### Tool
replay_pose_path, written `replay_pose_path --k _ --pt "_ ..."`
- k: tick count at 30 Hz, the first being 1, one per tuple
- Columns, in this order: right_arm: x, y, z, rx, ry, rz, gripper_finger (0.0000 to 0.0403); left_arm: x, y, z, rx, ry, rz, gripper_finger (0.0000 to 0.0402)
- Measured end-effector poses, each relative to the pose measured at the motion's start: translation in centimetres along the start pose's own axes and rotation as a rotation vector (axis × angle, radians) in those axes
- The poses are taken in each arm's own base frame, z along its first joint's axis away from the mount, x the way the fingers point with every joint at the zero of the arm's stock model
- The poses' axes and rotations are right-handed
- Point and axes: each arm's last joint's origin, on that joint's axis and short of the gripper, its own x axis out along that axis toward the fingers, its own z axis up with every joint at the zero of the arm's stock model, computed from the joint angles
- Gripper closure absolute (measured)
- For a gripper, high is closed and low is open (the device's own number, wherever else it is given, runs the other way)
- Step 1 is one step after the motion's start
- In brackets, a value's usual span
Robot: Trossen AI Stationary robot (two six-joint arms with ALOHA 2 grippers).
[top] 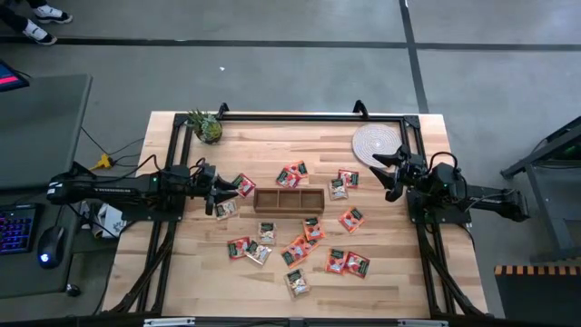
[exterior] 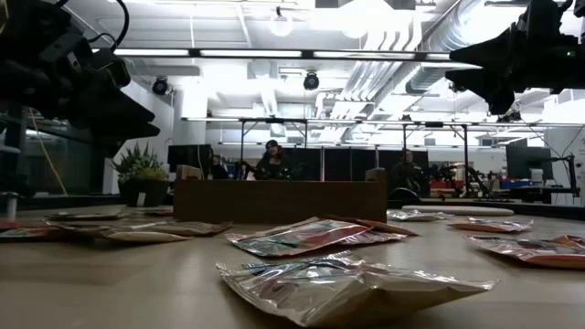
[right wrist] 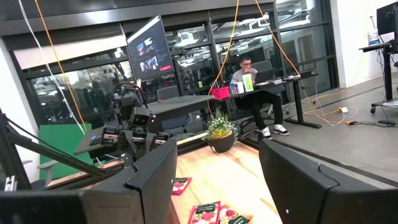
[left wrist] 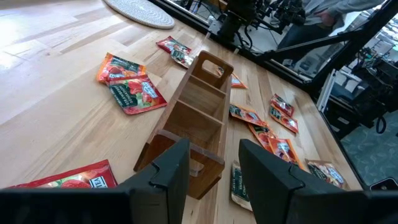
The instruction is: Pick & Place Tea
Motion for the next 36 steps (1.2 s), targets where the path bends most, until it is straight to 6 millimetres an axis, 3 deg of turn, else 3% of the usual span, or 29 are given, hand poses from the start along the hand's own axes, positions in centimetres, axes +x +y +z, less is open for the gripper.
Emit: replay_pose_path --k 19,25,28,36 --pt "0.0 0.0 0.0 0.000 0.000 0.000 0.0178 0.0 0.4 -0.7 -0.003 0.064 0.053 0.0263" --pt "0.0 0.0 0.0 0.000 0.000 0.000 0.0178 0.0 0.4 -0.7 0.069 0.062 0.071 0.0263" --pt "0.0 0.0 0.0 0.000 0.000 0.000 0.0178 -0.1 0.4 -0.3 0.083 0.078 0.128 0.0263" --pt "0.0 0.0 0.0 0.000 0.000 0.000 0.0178 -0.2 -0.7 3.0 0.101 0.106 0.313 0.0263"
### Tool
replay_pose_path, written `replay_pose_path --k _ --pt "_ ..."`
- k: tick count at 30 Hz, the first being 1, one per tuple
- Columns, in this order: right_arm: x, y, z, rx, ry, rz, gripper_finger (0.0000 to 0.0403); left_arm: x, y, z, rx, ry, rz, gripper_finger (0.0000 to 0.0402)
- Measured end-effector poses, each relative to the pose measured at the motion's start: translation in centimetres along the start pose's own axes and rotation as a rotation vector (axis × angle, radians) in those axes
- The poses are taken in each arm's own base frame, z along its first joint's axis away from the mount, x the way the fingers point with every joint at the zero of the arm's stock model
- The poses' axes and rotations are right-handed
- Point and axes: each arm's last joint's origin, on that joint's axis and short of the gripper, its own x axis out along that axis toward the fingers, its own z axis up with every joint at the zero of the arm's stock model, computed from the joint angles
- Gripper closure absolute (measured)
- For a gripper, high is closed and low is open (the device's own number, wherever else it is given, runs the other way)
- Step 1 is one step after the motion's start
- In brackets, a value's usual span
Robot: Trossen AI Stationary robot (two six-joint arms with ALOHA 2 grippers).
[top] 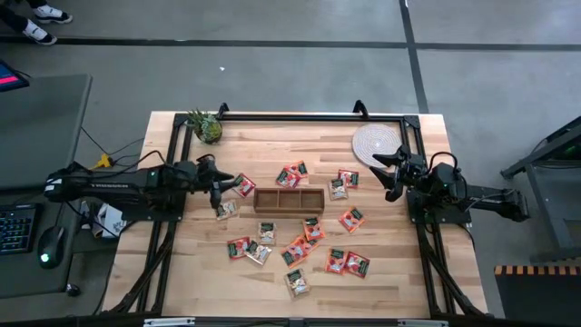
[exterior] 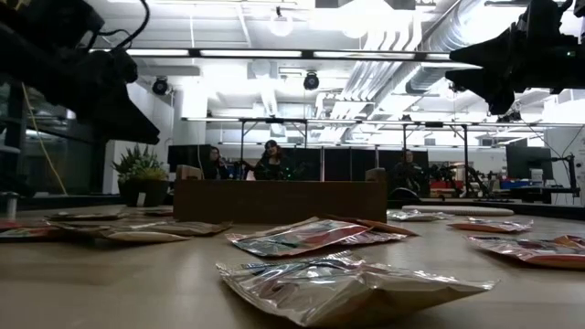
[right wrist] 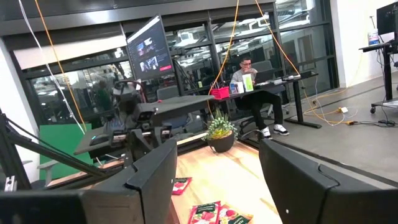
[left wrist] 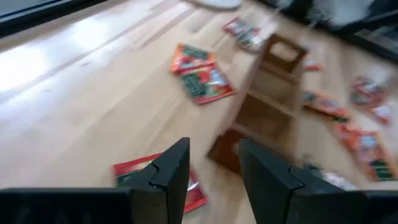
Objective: Pick & Place Tea
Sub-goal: Put the brown tea bag into the left section of the brown wooden organizer
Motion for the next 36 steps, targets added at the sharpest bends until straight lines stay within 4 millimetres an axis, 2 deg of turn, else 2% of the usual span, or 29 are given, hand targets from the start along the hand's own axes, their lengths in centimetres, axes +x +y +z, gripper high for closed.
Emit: replay_pose_path --k 5,9,16,20,25,36 --pt "0.0 0.0 0.0 0.000 0.000 0.000 0.0178 -0.3 -0.5 1.5 0.016 0.107 0.041 0.0263" --pt "0.0 0.0 0.0 0.000 -0.001 0.000 0.0178 -1.5 -1.1 3.2 -0.048 0.198 0.015 0.0263" --pt "0.0 0.0 0.0 0.000 -0.001 0.000 0.0178 -3.4 -1.9 4.8 -0.063 0.413 -0.068 0.0263" --pt "0.0 0.0 0.0 0.000 -0.001 0.000 0.0178 -3.9 -2.0 4.7 -0.140 0.492 -0.106 0.0263" --pt "0.0 0.0 0.0 0.000 0.000 0.000 0.0178 -4.1 -1.6 3.8 -0.232 0.599 -0.027 0.0263" --pt "0.0 0.0 0.0 0.000 0.000 0.000 0.0178 -4.5 -1.7 3.1 -0.057 0.693 -0.083 0.0263"
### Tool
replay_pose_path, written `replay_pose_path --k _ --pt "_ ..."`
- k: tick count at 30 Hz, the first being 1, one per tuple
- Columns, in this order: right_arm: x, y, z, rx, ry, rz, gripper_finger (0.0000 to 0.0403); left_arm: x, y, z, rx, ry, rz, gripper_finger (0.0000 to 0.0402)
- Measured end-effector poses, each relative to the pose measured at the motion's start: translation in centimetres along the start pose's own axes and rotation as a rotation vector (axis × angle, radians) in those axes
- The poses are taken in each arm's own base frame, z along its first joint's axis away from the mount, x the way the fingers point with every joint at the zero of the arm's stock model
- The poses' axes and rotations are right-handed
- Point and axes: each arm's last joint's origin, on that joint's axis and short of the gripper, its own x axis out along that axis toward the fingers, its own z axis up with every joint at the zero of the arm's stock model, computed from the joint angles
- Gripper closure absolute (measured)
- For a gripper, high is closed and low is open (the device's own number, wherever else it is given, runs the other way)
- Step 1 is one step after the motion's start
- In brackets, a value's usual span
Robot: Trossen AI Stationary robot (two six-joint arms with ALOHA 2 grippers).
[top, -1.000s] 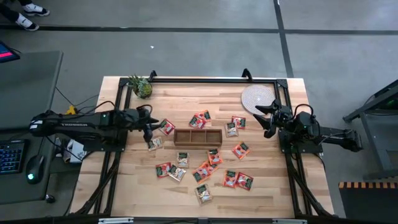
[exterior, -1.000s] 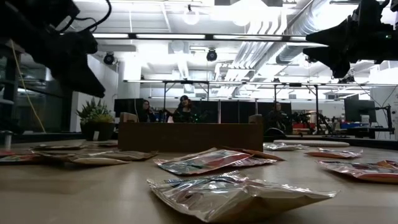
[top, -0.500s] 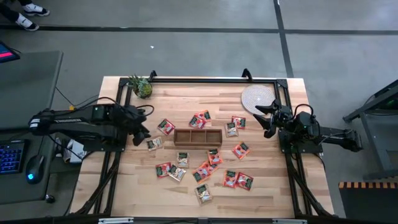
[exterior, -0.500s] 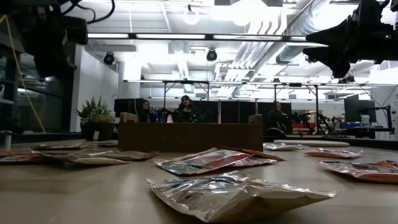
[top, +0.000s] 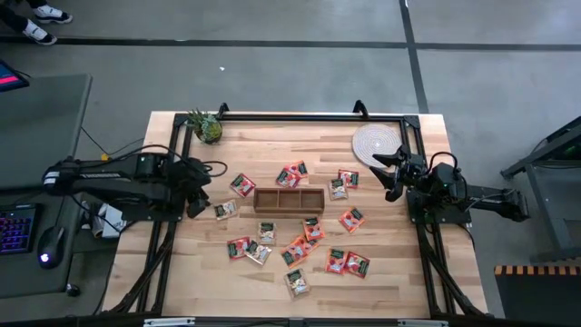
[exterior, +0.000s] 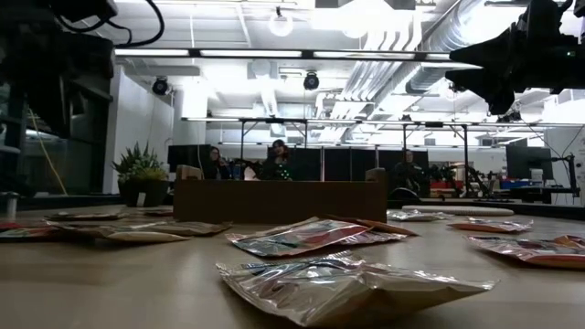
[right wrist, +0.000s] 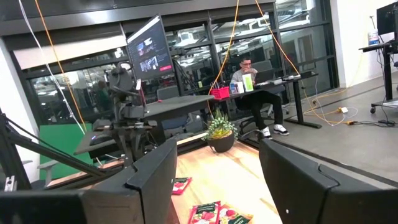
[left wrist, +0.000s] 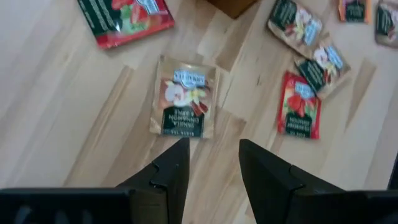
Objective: Pick & Place Tea
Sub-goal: Put the brown tea bag into the left section of the brown wooden organizer
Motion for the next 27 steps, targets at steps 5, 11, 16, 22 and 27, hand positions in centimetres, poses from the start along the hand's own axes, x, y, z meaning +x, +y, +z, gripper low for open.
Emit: replay_pose_path --k 5,11,16,22,27 --pt "0.0 0.0 0.0 0.000 0.000 0.000 0.0178 0.9 -0.3 0.0 -0.097 0.035 0.077 0.0263" --pt "0.0 0.0 0.0 0.000 0.000 0.000 0.0178 3.3 -1.5 1.0 -0.090 0.104 0.145 0.0263" --pt "0.0 0.0 0.0 0.000 0.000 0.000 0.0178 6.4 -2.3 2.0 -0.120 0.210 0.153 0.0240" --pt "0.0 0.0 0.0 0.000 0.000 0.000 0.0178 8.7 -2.8 2.7 -0.086 0.337 0.137 0.0171" --pt "0.0 0.0 0.0 0.000 0.000 0.000 0.0178 9.0 -3.0 3.3 0.028 0.344 0.172 0.0134"
